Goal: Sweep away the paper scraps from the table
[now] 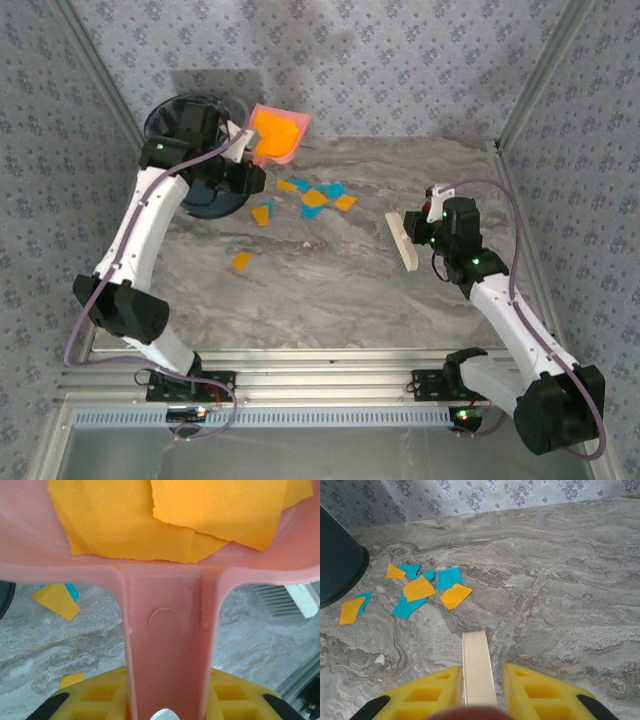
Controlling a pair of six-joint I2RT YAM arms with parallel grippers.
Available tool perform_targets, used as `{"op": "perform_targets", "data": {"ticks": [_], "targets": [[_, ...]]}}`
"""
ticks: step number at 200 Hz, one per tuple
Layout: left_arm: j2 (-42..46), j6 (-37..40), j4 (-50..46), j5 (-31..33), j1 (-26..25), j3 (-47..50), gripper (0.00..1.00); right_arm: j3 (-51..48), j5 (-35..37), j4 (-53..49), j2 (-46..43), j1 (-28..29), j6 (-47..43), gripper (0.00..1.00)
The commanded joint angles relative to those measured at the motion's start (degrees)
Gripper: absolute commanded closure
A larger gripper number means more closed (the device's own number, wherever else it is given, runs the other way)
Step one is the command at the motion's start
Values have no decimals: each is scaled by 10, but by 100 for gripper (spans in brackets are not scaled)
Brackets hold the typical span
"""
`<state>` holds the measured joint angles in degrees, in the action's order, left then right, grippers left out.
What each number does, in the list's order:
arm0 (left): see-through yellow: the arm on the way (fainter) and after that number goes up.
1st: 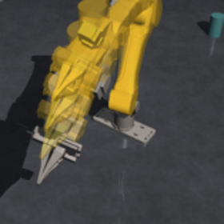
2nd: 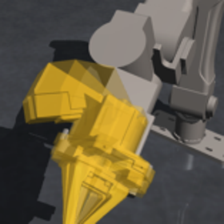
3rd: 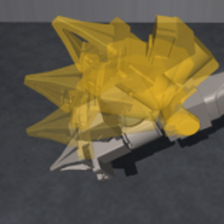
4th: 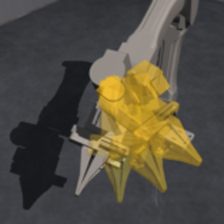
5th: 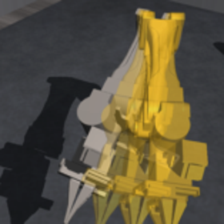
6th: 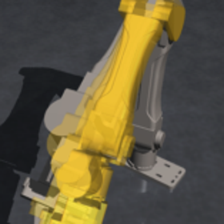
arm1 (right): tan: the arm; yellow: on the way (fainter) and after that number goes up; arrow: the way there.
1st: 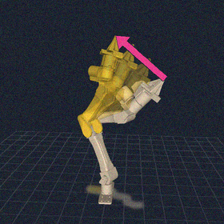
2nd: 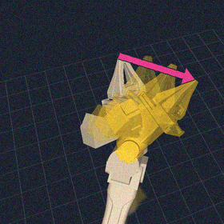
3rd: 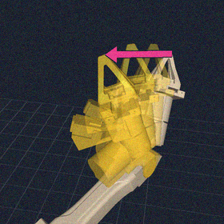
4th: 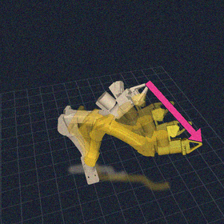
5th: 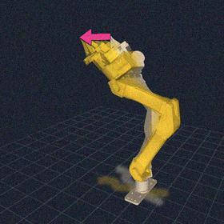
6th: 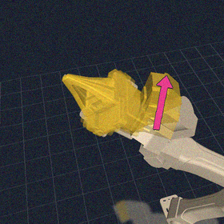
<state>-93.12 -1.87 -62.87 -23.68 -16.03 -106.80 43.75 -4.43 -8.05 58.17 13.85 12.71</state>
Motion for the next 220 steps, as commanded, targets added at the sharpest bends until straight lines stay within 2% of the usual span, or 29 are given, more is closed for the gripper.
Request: {"op": "perform_targets", "data": {"ticks": [1,108,220], "targets": [[-5,-38,31,-52,24,-22,100,5,-10,9,-1,-3,13,100],[-15,-190,158,-173,128,-8,100,5,-10,7,4,-1,22,100],[-19,-380,339,-275,197,66,100,3,-6,3,5,2,23,100]]}}
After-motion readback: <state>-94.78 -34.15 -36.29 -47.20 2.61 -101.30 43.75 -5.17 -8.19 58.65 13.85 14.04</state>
